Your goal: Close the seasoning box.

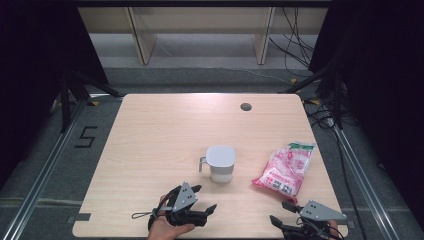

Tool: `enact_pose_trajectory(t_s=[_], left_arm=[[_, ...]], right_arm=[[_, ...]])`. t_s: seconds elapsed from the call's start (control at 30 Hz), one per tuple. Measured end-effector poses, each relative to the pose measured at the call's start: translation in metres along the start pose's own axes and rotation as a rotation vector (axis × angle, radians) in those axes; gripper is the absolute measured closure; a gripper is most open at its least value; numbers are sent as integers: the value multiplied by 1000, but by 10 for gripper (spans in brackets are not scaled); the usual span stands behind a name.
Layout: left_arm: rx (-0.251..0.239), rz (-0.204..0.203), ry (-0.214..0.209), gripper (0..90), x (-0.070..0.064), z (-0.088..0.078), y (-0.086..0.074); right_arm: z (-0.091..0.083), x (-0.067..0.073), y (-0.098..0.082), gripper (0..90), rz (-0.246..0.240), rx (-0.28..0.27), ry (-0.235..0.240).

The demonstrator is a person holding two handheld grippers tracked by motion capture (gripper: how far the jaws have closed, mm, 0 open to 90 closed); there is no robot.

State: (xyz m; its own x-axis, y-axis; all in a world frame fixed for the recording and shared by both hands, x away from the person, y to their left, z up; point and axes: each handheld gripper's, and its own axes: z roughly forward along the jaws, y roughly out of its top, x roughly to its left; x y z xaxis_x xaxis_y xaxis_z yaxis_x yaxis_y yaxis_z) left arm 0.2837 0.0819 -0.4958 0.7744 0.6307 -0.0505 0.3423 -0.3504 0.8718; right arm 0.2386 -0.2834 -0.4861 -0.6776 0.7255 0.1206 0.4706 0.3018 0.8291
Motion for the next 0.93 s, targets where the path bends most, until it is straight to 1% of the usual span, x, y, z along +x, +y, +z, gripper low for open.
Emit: enact_pose_trajectory(t_s=[0.03,0.07,0.1,0.13,0.17,0.23,0.27,0.3,0.33,0.37,0.4,0.43,0.47,0.5,0.53,0.57,0.6,0.67,0.7,0.73,0.77,0.8,0.83,0.87,0.9,0.93], left_arm=[[7,-2,3,235,-1,0,-2],[22,5,2,234,-1,0,-5],[22,5,2,234,-1,0,-5],[11,-12,0,234,-4,0,-7],[26,7,2,233,-5,0,-9],[29,0,9,233,-7,-1,-11],[47,16,1,232,-6,-2,-12],[33,0,6,232,-8,-1,-14],[33,-7,2,232,-9,-1,-15],[34,-12,-4,232,-9,-1,-17],[30,-20,5,232,-10,-1,-18],[42,-10,6,232,-9,-1,-19],[49,-6,5,232,-9,-2,-19],[39,-19,3,233,-9,-1,-20],[53,-1,11,232,-7,-2,-20],[42,-22,4,232,-6,-2,-21],[42,-22,4,232,-6,-2,-21],[29,-56,3,232,-5,-2,-22],[30,-48,9,232,-4,-3,-22],[41,-44,8,232,-3,-3,-22],[28,-65,7,232,-4,-3,-23],[42,-43,8,232,-1,-4,-22],[42,-43,8,232,-1,-4,-22],[36,-53,5,232,-1,-4,-22],[35,-58,5,232,-1,-4,-23],[35,-39,4,232,2,-5,-22]], right_arm=[[1,0,0,361,-23,-1,-3],[-1,3,0,361,-13,13,6],[-1,3,0,361,-13,13,6],[0,2,-1,361,-19,9,18],[-1,3,-2,360,-4,9,8],[-1,3,-2,360,-11,4,2],[-3,5,-3,360,16,22,8],[-2,3,-3,359,-7,18,13],[-2,3,-3,359,-7,18,13],[-3,7,-4,358,32,34,5],[-3,7,-4,358,32,34,5],[-4,5,-4,357,12,37,3],[-4,5,-4,356,12,37,1],[-2,4,-5,355,2,30,-5],[-2,5,-5,355,19,36,-8],[-3,4,-5,355,11,29,-8],[-3,4,-5,355,11,29,-8],[-3,4,-5,355,8,31,-10],[-3,5,-5,354,15,38,-8],[-3,5,-5,354,19,42,-4],[-3,5,-4,355,18,49,-5],[-3,4,-5,354,7,40,-8],[-3,4,-5,354,7,40,-8],[-2,3,-5,354,0,29,-9],[-3,4,-5,354,8,37,-7],[-3,4,-5,354,12,40,-4]])
